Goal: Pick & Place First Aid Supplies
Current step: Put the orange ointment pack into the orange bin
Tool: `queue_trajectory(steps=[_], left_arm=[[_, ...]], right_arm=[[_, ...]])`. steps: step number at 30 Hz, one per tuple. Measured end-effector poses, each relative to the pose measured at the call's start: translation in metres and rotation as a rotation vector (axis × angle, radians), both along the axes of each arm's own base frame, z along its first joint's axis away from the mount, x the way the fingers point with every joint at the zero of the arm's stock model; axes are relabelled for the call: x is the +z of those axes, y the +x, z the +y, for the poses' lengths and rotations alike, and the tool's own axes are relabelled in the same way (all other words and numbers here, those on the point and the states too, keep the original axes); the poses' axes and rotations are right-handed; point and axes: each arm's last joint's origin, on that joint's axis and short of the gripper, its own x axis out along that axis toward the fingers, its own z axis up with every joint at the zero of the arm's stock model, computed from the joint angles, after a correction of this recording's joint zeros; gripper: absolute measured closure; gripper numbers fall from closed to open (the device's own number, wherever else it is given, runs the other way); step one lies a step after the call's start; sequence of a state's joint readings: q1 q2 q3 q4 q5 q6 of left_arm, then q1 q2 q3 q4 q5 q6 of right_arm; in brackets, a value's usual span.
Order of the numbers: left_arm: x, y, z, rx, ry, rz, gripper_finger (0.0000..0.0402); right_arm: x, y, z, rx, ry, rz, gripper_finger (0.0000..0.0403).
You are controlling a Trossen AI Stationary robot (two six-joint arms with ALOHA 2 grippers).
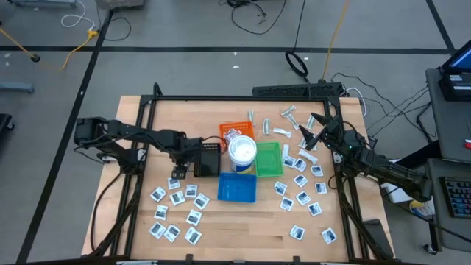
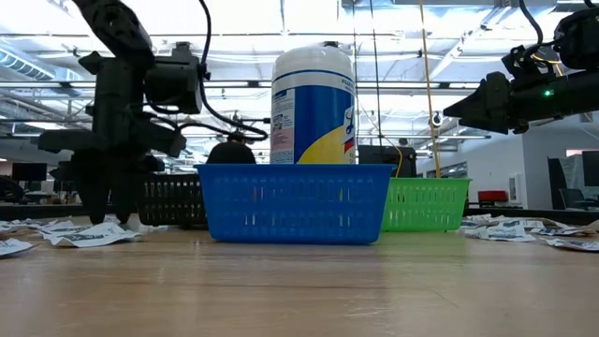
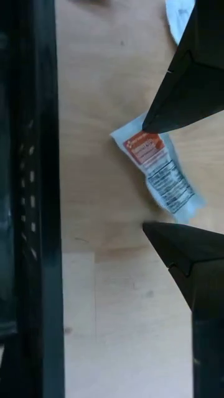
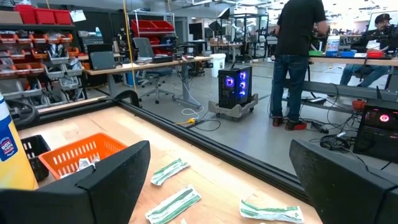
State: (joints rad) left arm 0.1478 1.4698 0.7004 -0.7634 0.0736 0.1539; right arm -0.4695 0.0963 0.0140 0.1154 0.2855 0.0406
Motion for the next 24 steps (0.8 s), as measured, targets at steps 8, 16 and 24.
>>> queue_trajectory(steps=[8, 16, 24], left_arm=[[-0.0071, 0.0006, -0.0012, -0.008, 0.000, 0.005, 0.0161], [-0.0077, 0.0021, -0.0019, -0.054, 0.007, -0.013, 0.0315], [-0.0053, 0.0020, -0.0007, 0.046, 0.009, -0.023, 0.0395]], right_arm=[[0.0000, 0.0000, 0.0000, 0.000, 0.000, 0.000, 0.0023], [-0.0001, 0.0000, 0.0000, 0.000, 0.000, 0.001, 0.0023], [0.0000, 0.0000, 0.0000, 0.000, 0.000, 0.000, 0.0023]])
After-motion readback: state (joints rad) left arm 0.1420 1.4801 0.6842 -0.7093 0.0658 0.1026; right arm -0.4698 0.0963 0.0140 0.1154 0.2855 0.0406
